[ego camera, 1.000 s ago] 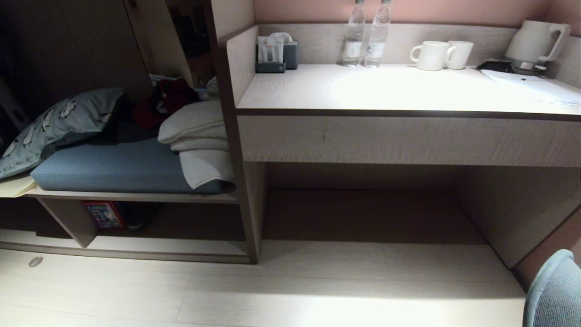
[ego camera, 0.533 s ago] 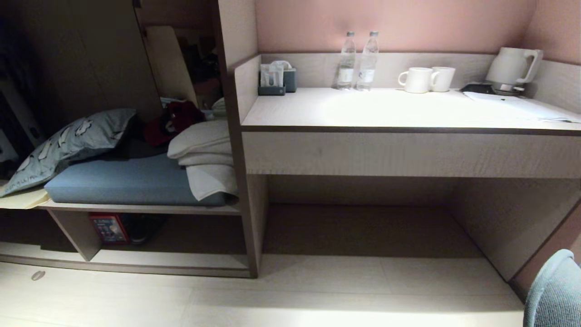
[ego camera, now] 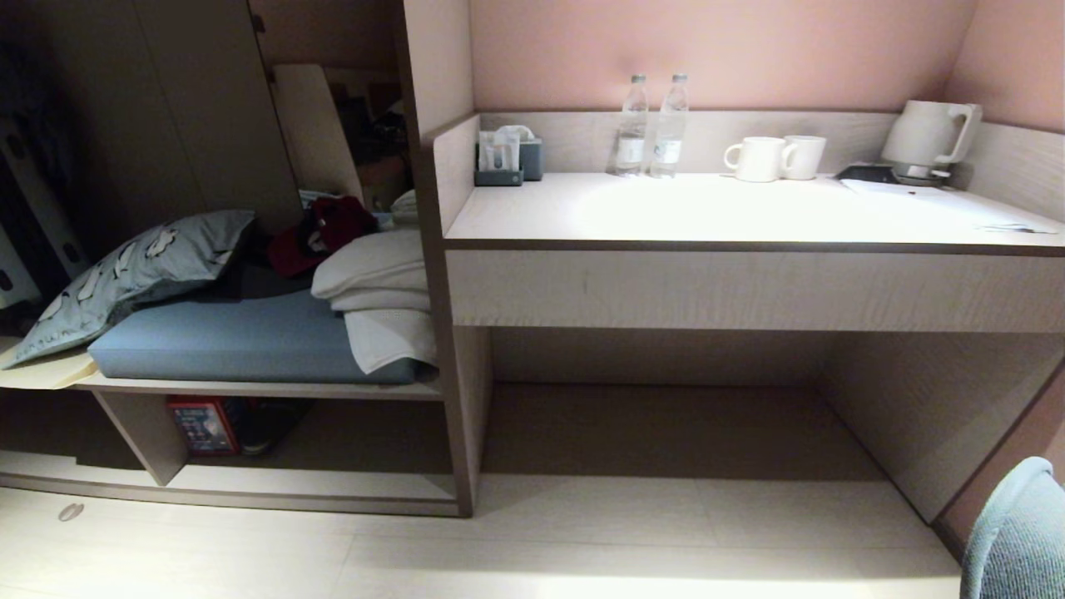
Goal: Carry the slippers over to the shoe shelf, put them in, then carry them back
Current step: Place the slippers into the shoe cabinet
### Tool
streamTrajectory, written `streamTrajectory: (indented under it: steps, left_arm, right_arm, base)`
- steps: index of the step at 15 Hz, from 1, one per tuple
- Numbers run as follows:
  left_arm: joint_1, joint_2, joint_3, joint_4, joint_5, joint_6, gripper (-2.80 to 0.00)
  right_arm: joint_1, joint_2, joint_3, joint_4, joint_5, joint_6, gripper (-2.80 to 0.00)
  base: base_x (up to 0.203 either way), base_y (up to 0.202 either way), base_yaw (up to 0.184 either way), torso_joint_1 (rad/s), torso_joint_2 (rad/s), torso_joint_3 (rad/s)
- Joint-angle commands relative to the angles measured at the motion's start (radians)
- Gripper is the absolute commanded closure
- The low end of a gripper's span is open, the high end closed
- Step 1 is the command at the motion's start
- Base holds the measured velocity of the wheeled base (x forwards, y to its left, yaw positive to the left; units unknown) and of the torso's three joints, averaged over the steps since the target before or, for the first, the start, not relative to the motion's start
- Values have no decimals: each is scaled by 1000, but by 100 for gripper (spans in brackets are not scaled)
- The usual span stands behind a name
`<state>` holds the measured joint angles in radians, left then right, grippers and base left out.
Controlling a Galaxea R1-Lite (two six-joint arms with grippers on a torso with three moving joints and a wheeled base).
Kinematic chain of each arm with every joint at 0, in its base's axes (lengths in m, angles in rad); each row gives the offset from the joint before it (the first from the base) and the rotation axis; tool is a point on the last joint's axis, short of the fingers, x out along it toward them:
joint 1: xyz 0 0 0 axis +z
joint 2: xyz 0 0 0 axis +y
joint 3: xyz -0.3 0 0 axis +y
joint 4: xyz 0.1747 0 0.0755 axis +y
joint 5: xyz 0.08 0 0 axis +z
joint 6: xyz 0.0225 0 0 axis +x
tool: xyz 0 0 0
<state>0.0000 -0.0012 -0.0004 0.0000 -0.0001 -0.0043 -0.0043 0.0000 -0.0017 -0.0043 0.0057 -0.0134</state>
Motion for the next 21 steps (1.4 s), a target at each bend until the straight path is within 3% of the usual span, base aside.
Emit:
streamTrajectory:
  steps: [1, 11, 21]
  left_arm:
    - [0, 1, -1, 0, 0, 0, 0]
    - [0, 1, 0, 0, 0, 0, 0]
    - [0, 1, 0, 0, 0, 0, 0]
  right_arm:
    - [0, 2, 0, 0, 0, 0, 0]
    - [0, 2, 0, 0, 0, 0, 0]
    - [0, 2, 0, 0, 0, 0, 0]
  base:
    - [0, 0, 0, 0, 0, 0]
    - [1, 6, -1, 0, 0, 0]
    - [1, 183, -4, 3, 2, 1]
